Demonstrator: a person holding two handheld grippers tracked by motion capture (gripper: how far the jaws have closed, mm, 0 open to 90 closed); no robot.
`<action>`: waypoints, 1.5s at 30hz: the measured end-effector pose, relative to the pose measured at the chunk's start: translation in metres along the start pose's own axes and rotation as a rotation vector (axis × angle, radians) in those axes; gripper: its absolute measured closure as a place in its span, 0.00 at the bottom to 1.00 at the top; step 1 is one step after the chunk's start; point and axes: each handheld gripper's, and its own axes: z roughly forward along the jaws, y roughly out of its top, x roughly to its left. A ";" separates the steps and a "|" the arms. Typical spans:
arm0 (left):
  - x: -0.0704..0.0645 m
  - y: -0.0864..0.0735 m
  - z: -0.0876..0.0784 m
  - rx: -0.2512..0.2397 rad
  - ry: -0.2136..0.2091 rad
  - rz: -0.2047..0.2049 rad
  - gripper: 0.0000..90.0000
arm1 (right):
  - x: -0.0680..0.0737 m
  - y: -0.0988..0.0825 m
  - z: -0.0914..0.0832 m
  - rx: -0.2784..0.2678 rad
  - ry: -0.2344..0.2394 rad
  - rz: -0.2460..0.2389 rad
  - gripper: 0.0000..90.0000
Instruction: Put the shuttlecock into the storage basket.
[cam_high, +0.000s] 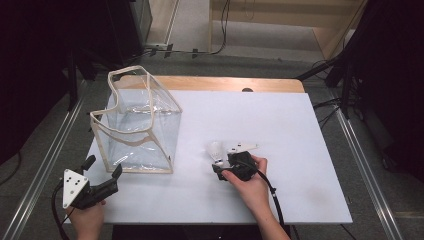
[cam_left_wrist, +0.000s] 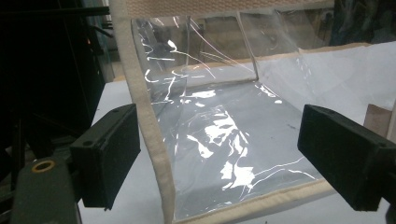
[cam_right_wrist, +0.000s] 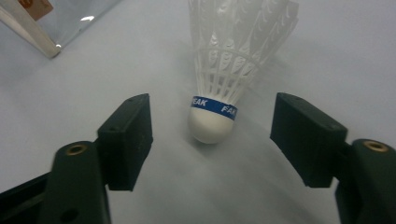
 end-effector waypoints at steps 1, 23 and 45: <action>0.000 0.000 0.000 0.001 0.000 0.001 0.15 | 0.001 0.000 0.000 -0.009 -0.006 0.008 0.44; 0.000 0.000 0.000 0.000 -0.001 0.000 0.15 | 0.003 -0.005 0.012 0.010 -0.053 0.030 0.69; 0.000 0.000 0.000 0.000 -0.001 0.000 0.15 | 0.004 0.002 -0.001 -0.042 -0.027 -0.016 0.70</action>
